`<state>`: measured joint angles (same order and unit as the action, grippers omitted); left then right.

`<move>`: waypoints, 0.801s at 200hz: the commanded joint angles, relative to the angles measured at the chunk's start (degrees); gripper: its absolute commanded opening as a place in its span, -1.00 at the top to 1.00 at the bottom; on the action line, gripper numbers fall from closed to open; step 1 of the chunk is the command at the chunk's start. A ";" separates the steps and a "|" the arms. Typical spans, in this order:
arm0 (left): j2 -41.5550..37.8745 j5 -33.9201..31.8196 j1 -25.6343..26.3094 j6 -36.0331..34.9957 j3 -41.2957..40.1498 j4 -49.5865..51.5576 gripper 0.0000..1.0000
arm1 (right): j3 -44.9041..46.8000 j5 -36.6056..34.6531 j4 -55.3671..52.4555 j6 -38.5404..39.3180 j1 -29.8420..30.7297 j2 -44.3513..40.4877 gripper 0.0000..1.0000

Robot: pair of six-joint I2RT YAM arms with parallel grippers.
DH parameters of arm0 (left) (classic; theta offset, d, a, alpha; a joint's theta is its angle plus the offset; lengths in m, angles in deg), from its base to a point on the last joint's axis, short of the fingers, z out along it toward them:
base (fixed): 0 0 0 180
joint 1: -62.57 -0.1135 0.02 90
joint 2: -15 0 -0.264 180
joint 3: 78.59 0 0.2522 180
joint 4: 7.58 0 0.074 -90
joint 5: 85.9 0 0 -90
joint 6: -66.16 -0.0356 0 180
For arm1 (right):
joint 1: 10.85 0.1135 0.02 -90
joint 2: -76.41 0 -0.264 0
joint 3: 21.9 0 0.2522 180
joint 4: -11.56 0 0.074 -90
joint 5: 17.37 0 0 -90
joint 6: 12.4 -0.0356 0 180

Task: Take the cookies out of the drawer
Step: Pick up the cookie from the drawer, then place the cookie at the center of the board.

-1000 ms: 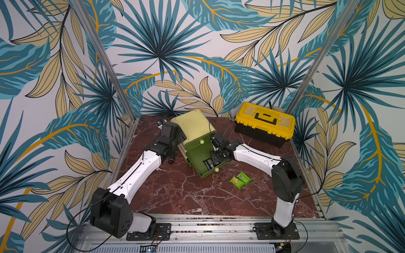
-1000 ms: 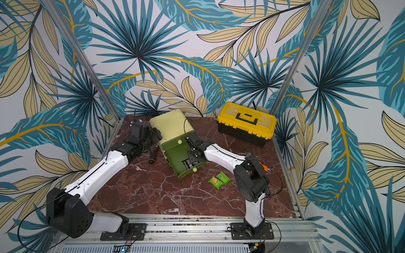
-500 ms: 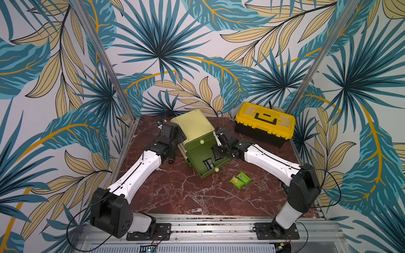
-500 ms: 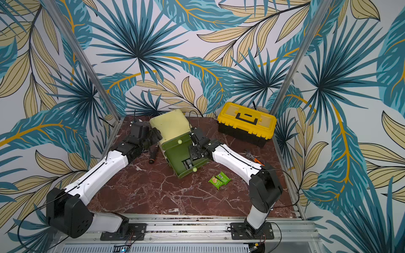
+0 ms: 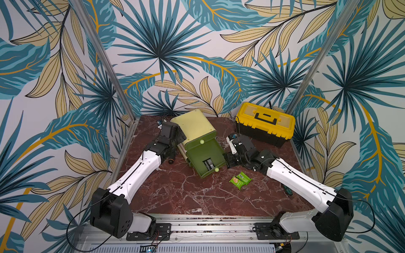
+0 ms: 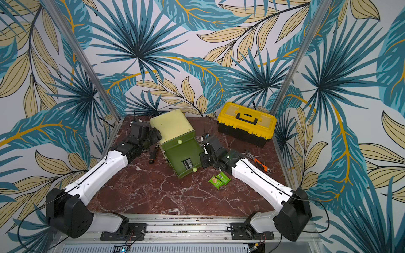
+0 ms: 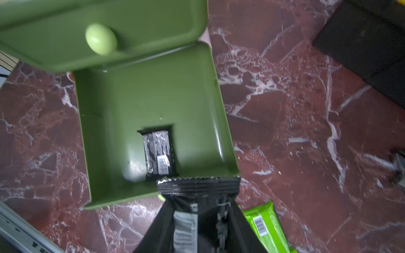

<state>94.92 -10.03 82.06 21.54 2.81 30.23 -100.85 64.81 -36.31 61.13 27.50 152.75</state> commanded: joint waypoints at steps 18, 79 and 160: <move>-1.26 -0.56 -0.76 -1.09 -1.15 3.28 -0.62 | 7.93 1.87 -4.96 0.47 1.16 -6.22 0.23; -1.26 -0.88 -0.74 -0.91 -1.37 3.28 -0.62 | 19.63 3.68 2.66 -0.64 5.45 -5.26 0.25; -0.77 -0.92 -0.76 -0.80 -1.25 3.26 -0.61 | 25.61 2.99 13.98 2.42 6.30 2.50 0.26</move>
<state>94.71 -10.05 81.95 21.54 2.81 30.78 -76.90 68.20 -26.95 62.11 33.51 153.30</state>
